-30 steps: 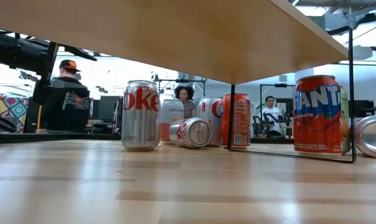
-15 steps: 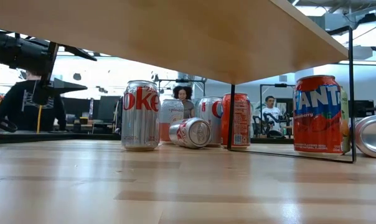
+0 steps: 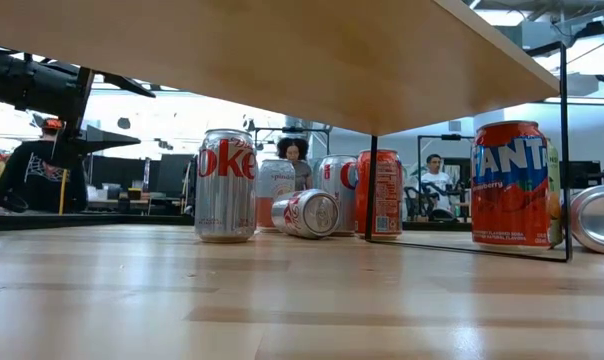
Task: Place canned beverage on shelf
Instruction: Put the pink white soda can on the shelf aligned with the other pink white soda can
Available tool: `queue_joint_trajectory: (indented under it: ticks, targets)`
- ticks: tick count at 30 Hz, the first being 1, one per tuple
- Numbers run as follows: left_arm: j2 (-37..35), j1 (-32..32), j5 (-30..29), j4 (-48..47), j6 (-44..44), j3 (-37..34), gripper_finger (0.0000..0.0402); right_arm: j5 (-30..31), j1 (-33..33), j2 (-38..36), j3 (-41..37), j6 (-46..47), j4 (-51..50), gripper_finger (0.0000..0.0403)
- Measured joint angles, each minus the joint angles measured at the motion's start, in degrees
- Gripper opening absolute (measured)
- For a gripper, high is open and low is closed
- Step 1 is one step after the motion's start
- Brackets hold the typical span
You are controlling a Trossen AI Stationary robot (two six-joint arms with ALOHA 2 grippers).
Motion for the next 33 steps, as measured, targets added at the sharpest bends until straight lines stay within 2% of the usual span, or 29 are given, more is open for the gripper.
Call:
queue_joint_trajectory:
  ticks: [10, 33]
  targets:
    - [0.02, -0.01, 0.00, -0.02, 0.07, 0.00, 0.0351, -0.33, -1.37, 0.09, -0.07, 0.28, -3.10, 0.0000]
    - [0.01, 0.01, -0.13, -0.05, 0.44, 0.01, 0.0351, -2.47, -0.85, 0.10, -0.06, -1.76, 2.94, 0.0000]
